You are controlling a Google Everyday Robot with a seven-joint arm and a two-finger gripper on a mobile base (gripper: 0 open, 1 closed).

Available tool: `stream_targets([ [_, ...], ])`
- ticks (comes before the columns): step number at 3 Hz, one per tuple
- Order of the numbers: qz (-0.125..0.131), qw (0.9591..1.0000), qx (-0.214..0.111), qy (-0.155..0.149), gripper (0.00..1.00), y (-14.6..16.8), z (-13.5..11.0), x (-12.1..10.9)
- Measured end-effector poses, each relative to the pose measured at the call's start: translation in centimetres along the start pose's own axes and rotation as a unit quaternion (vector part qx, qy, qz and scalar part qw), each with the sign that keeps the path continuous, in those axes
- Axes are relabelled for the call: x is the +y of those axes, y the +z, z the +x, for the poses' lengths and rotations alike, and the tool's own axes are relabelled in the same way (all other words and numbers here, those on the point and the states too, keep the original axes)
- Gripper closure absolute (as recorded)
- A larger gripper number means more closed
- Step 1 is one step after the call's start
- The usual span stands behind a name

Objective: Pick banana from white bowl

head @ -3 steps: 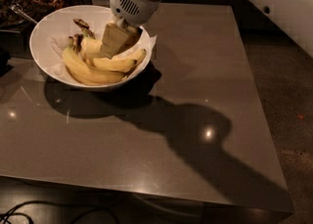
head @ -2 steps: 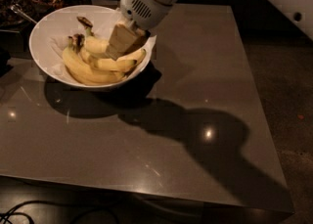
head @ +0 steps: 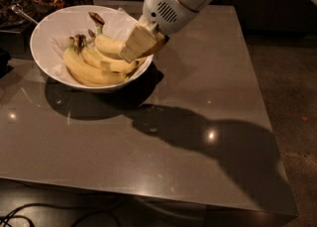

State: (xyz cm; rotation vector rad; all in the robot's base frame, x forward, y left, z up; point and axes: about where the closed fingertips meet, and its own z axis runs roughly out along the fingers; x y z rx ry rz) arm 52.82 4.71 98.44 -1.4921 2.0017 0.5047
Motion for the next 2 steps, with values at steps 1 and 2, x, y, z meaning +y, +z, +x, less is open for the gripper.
stream_targets([
  [1, 0.019, 0.9994, -0.026, 0.014, 1.00, -2.67, 1.82, 2.06],
  [2, 0.019, 0.9994, -0.026, 0.015, 1.00, -2.70, 1.93, 2.11],
])
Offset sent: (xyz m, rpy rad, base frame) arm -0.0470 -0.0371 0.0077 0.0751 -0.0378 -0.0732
